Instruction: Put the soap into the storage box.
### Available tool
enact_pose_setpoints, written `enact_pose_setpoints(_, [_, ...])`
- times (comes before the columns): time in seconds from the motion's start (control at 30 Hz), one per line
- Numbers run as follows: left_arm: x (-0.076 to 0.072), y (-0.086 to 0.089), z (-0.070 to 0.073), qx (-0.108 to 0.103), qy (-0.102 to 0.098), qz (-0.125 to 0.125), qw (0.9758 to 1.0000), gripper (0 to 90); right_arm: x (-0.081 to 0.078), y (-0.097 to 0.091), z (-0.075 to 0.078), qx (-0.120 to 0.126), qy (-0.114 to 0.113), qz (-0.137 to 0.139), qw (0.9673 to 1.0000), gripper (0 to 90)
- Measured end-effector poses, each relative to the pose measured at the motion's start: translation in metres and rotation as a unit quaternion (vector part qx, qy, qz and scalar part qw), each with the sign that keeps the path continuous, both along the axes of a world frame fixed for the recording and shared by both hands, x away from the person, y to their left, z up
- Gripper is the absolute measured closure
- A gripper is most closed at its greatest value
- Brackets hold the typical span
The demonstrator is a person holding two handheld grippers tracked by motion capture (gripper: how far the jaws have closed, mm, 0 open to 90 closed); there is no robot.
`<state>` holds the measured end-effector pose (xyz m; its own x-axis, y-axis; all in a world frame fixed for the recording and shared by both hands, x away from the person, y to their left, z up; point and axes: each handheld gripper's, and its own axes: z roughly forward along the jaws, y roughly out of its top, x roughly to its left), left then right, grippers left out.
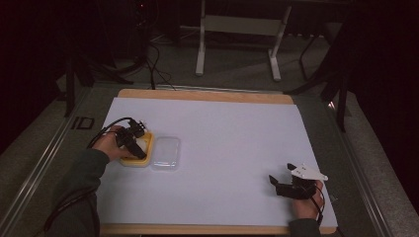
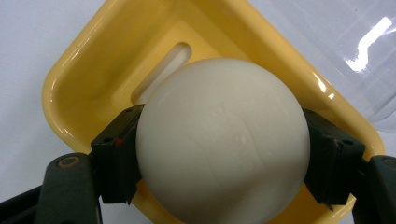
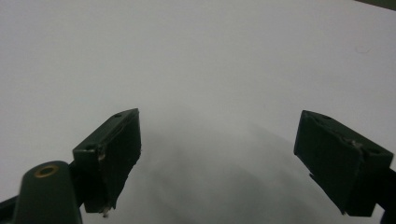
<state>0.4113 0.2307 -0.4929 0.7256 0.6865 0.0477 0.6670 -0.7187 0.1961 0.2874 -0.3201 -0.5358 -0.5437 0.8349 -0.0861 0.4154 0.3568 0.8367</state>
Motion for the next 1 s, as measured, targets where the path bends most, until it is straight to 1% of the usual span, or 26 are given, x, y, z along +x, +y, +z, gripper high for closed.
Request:
enact_pose_setpoints(0.07, [0.000,0.000,0.000,-0.003,0.002,0.001,1.0000,24.8,0.000,0.000,0.000,0.000,0.000,0.000,1.0000,14.7])
enact_pose_setpoints(0.17, [-0.003,0.000,0.001,0.003,-0.010,-0.004,0.9999,21.9,0.000,0.000,0.000,0.000,-0.001,0.000,1.0000,14.7])
enact_pose_setpoints(0.2, [-0.003,0.001,0.001,0.000,-0.010,-0.004,0.9999,19.2,0.000,0.000,0.000,0.000,0.000,0.000,1.0000,14.7])
enact_pose_setpoints(0.23, [-0.003,0.001,0.001,0.000,-0.010,-0.004,0.9999,18.5,0.000,0.000,0.000,0.000,-0.001,0.000,1.0000,14.7])
enact_pose_setpoints(0.27, [-0.003,0.003,0.004,-0.011,-0.014,-0.001,0.9998,17.4,0.000,0.000,0.000,0.000,-0.001,0.001,1.0000,14.7])
enact_pose_setpoints(0.33, [-0.003,0.005,0.006,-0.016,-0.019,0.000,0.9997,15.6,0.000,0.000,0.000,0.000,-0.001,0.000,1.0000,14.7])
enact_pose_setpoints(0.4, [-0.003,0.005,0.009,-0.015,-0.023,0.002,0.9996,12.3,0.000,0.000,0.000,-0.001,-0.001,0.001,1.0000,14.7])
enact_pose_setpoints(0.53, [-0.004,0.004,0.012,-0.019,-0.030,0.000,0.9994,10.1,0.000,0.000,0.000,-0.001,-0.001,0.001,1.0000,14.7])
enact_pose_setpoints(0.7, [-0.007,0.002,0.019,-0.033,-0.040,-0.005,0.9987,10.3,0.000,0.000,0.000,-0.001,-0.002,0.001,1.0000,14.7])
enact_pose_setpoints(0.77, [-0.008,0.002,0.024,-0.041,-0.047,-0.012,0.9980,13.1,0.000,0.000,0.000,-0.001,-0.002,0.001,1.0000,14.7])
enact_pose_setpoints(0.8, [-0.009,0.001,0.026,-0.044,-0.049,-0.011,0.9977,15.4,0.000,0.000,0.000,0.000,-0.002,0.001,1.0000,14.7])
enact_pose_setpoints(0.87, [-0.010,0.000,0.031,-0.047,-0.056,-0.015,0.9972,16.3,0.000,0.000,0.000,0.000,-0.002,0.001,1.0000,14.7])
enact_pose_setpoints(0.9, [-0.011,0.000,0.034,-0.051,-0.061,-0.015,0.9967,17.0,0.000,0.000,0.000,0.000,-0.002,0.001,1.0000,14.7])
enact_pose_setpoints(0.93, [-0.012,-0.001,0.036,-0.055,-0.063,-0.018,0.9963,18.2,0.000,0.000,0.000,0.000,-0.002,0.001,1.0000,14.7])
enact_pose_setpoints(0.97, [-0.014,-0.001,0.040,-0.066,-0.068,-0.019,0.9954,19.6,0.000,0.000,0.000,0.000,-0.002,0.001,1.0000,14.7])
enact_pose_setpoints(1.0, [-0.014,-0.001,0.042,-0.070,-0.071,-0.023,0.9947,21.9,0.000,0.000,0.000,0.000,-0.002,0.000,1.0000,14.7])
